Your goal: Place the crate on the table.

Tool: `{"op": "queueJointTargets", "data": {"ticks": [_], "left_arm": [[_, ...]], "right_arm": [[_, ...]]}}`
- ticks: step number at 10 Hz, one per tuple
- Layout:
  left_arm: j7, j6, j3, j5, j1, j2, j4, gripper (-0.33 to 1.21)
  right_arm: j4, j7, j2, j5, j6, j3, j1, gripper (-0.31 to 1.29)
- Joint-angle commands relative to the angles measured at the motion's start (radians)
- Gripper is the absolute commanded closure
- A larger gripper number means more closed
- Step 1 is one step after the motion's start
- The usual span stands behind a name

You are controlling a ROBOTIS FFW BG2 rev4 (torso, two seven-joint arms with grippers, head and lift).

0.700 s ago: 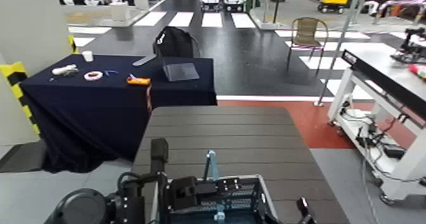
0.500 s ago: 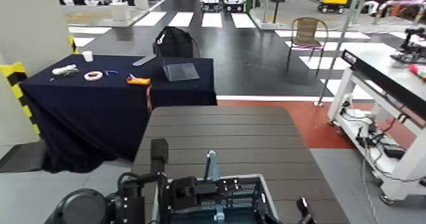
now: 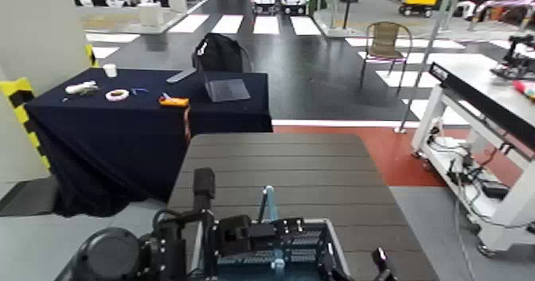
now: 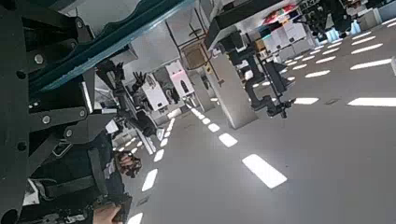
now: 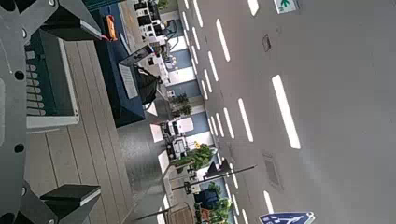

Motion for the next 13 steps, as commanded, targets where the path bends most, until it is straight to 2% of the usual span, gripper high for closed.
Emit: {"op": "queueJointTargets", "data": {"ticks": [1,3,6,7,9,13], "left_arm": [[-0.019,-0.032,-0.045,-0.005,-0.065,0.001,0.061,1.20],[-0.031,-0.063,-0.065,-0.040,-0.106,-0.005,0.107,1.20],[-0.095,-0.117,-0.116,-0.097,-0.194,-0.037,0.219,1.20],[-0.112,-0.141,-0.151,-0.099,-0.229,-0.047,0.271,1.20],[-0.168,-0.181,-0.189,-0.137,-0.292,-0.080,0.362,1.20],[-0.249,-0.255,-0.280,-0.162,-0.418,-0.126,0.555,1.20]], "right_arm": [[0.004,0.000,0.000,-0.003,-0.003,0.003,-0.001,0.14],[0.006,0.000,0.002,-0.003,-0.003,0.004,-0.003,0.14],[0.010,0.000,0.000,-0.006,-0.005,0.012,-0.009,0.14],[0.010,0.000,0.000,-0.009,-0.006,0.010,-0.008,0.14],[0.010,0.000,0.000,-0.009,-0.006,0.013,-0.009,0.14],[0.012,0.000,0.000,-0.011,-0.006,0.017,-0.012,0.14]]}}
